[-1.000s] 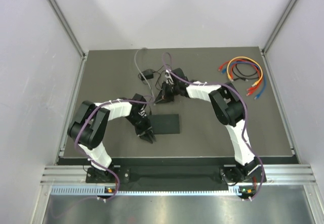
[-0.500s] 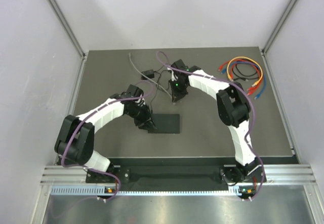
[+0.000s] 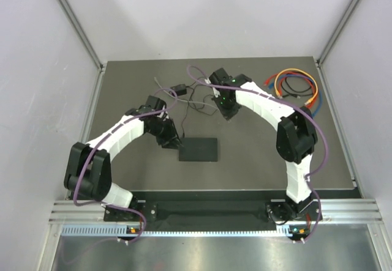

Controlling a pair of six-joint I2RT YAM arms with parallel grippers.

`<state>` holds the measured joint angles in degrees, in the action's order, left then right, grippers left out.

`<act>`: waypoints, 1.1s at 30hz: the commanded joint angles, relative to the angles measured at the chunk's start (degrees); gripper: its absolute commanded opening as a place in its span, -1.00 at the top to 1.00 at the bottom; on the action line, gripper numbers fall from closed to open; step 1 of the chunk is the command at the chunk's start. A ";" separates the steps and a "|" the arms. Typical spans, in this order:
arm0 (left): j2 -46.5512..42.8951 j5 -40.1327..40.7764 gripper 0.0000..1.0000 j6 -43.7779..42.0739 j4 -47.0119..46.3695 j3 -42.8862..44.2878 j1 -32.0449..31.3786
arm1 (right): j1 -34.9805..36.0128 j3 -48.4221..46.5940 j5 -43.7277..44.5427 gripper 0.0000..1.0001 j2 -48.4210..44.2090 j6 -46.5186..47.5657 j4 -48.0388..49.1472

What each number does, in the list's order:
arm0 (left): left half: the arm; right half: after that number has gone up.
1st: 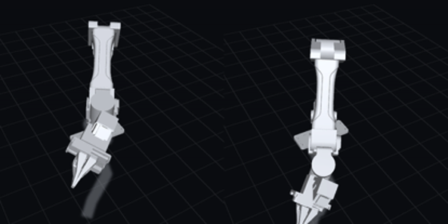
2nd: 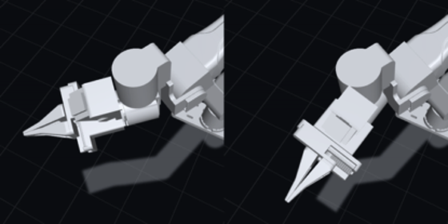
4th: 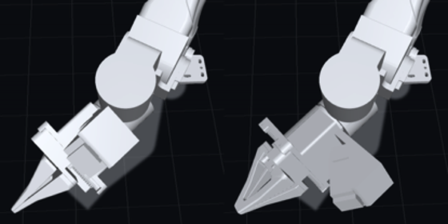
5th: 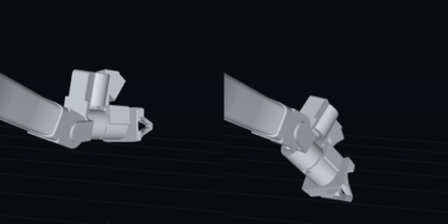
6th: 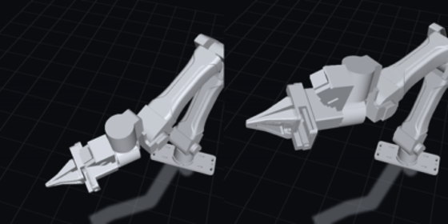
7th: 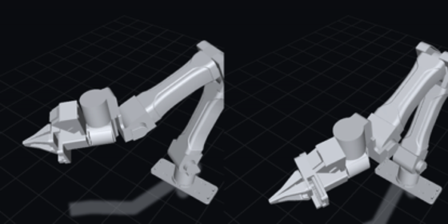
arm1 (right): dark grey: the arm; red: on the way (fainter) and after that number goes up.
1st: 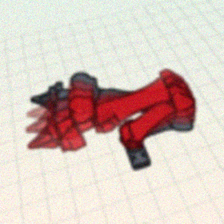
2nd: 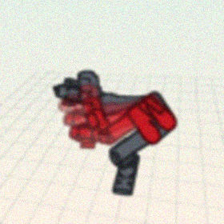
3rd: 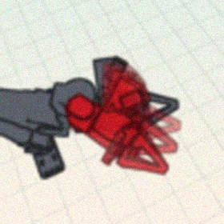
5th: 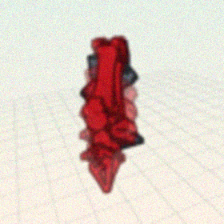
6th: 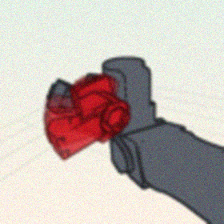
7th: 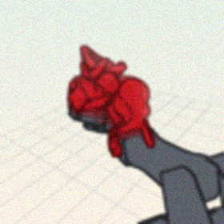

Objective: Pull the plug from the switch port

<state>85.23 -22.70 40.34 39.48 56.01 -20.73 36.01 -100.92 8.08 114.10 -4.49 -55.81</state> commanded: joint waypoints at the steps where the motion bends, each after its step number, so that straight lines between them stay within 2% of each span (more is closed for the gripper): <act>1: -3.93 1.87 0.33 -0.87 0.95 2.79 2.53 | 0.55 0.46 6.94 1.00 -0.71 -1.46 -7.65; 6: -5.95 2.66 0.32 -0.79 1.47 3.05 5.96 | -0.94 1.34 11.52 1.00 -1.95 -6.83 -10.98; 14: -7.01 2.66 0.32 -2.37 2.00 2.70 9.65 | -0.94 5.55 26.10 1.00 -9.07 -8.43 -13.19; 20: -6.13 1.25 0.32 -2.72 1.47 2.79 10.80 | -0.68 15.29 33.30 1.00 -20.65 -8.87 -6.96; 25: -5.52 0.38 0.32 -2.63 0.95 2.18 10.98 | -0.50 23.13 35.43 1.00 -35.58 -4.14 5.33; 30: -5.51 -0.42 0.33 -2.46 0.07 1.30 11.15 | -0.85 26.92 35.08 1.00 -39.40 1.13 7.21; 33: -5.25 -0.86 0.33 -2.28 -0.37 0.86 11.15 | -1.12 26.66 37.54 1.00 -38.78 -0.94 4.31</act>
<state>80.12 -22.31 38.79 40.80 57.21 -9.91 35.33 -74.96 42.46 74.30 -6.11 -53.47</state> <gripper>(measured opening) 0.338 0.043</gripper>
